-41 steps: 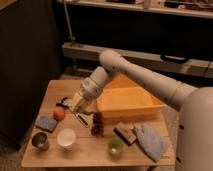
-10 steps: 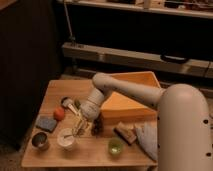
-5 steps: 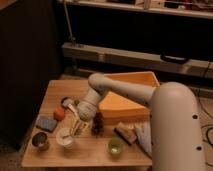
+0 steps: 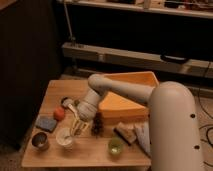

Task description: Place fork in paper cup

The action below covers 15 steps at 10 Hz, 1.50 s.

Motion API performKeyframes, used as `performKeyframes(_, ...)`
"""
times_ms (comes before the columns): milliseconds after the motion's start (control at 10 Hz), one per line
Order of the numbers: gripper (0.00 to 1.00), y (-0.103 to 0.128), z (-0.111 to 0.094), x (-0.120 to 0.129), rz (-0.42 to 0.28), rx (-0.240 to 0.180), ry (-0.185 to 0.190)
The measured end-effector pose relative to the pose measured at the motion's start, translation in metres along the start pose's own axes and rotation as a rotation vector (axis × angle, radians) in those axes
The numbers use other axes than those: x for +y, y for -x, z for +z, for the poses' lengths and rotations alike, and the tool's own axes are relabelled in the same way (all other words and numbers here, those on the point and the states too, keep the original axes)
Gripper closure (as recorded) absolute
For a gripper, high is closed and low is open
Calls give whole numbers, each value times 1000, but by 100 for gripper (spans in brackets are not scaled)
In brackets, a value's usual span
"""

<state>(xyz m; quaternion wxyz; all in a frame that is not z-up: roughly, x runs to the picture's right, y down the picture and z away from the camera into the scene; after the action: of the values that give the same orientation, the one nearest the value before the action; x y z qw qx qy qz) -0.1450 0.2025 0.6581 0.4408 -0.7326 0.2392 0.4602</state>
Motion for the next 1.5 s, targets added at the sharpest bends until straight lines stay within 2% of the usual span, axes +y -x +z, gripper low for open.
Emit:
performKeyframes(300, 20, -1, -1, 3, -4, 2, 20)
performKeyframes(600, 20, -4, -3, 14, -48, 7, 60)
performKeyframes(900, 20, -11, -4, 33, -93, 18, 68)
performKeyframes(1500, 20, -11, -4, 32, -93, 18, 68)
